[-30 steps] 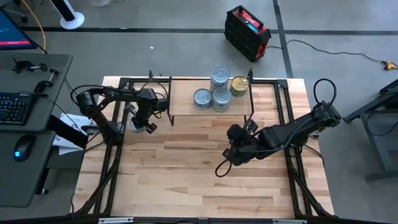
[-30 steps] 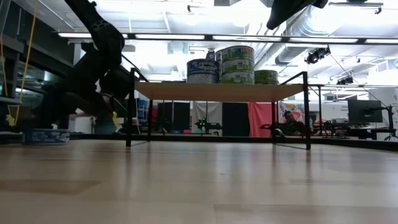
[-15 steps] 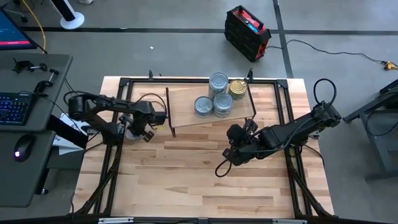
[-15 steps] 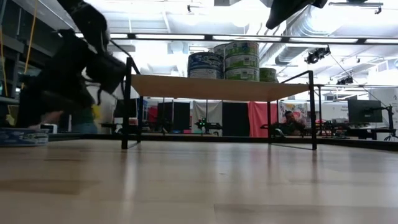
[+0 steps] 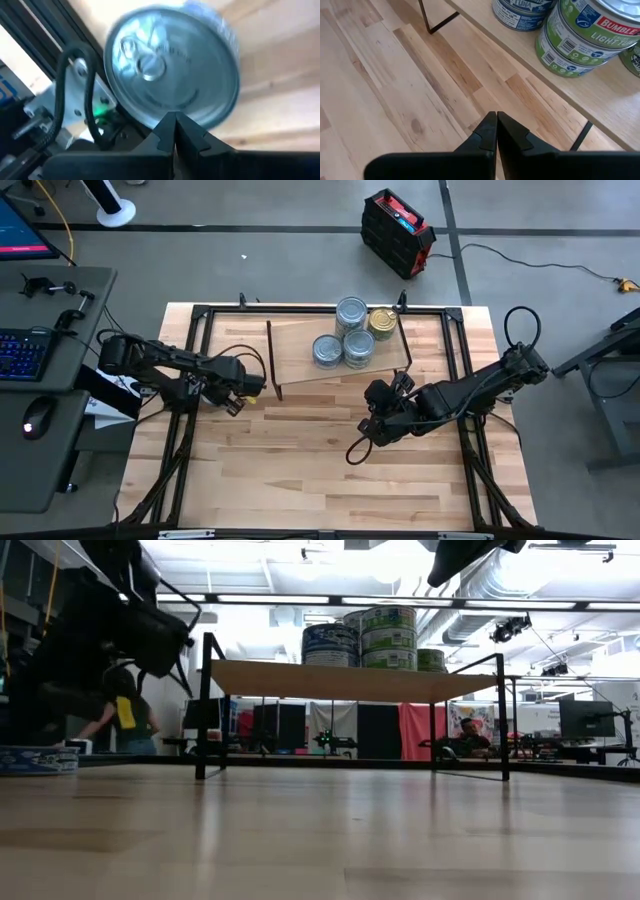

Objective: Stack canned seafood by type on shelf
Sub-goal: Move the blue tuna can closer to the center

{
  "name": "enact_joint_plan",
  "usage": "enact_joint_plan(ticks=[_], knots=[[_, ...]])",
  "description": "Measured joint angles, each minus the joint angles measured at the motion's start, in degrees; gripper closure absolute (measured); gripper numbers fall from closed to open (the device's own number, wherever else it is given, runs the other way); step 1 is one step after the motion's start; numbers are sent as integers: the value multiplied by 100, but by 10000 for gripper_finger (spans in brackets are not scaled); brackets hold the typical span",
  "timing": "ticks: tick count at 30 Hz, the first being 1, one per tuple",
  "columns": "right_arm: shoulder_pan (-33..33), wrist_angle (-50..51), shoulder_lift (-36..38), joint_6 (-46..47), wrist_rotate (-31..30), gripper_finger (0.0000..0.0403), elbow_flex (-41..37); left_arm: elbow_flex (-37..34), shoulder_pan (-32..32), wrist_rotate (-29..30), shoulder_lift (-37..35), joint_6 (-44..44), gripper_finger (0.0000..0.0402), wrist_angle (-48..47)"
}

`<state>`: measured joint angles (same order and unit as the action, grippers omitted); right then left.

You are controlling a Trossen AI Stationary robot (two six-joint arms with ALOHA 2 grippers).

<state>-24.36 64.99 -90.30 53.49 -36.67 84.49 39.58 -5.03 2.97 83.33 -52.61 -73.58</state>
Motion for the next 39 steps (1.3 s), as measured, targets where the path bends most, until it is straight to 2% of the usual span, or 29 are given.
enact_joint_plan(ticks=[6, 18, 23, 29, 33, 39], knots=[[37, -2, 0, -71, 0, 403, 0, 1, 449, 676, -142, -798, 401, 328], [114, -17, 0, -106, 12, 403, 0, 64, 1068, 2155, -396, -3320, 401, 335], [114, -17, 0, -105, 25, 403, 0, 123, 1131, 2244, -396, -4829, 401, 328], [114, -20, 0, -105, 103, 403, 0, 123, 1819, 2441, -395, -6825, 401, 154], [114, -17, 0, -107, 111, 403, 0, 121, 2129, 2767, -378, -7404, 401, 63], [114, -17, 0, -107, 114, 403, 0, 131, 2063, 3012, -75, -7784, 401, -20]])
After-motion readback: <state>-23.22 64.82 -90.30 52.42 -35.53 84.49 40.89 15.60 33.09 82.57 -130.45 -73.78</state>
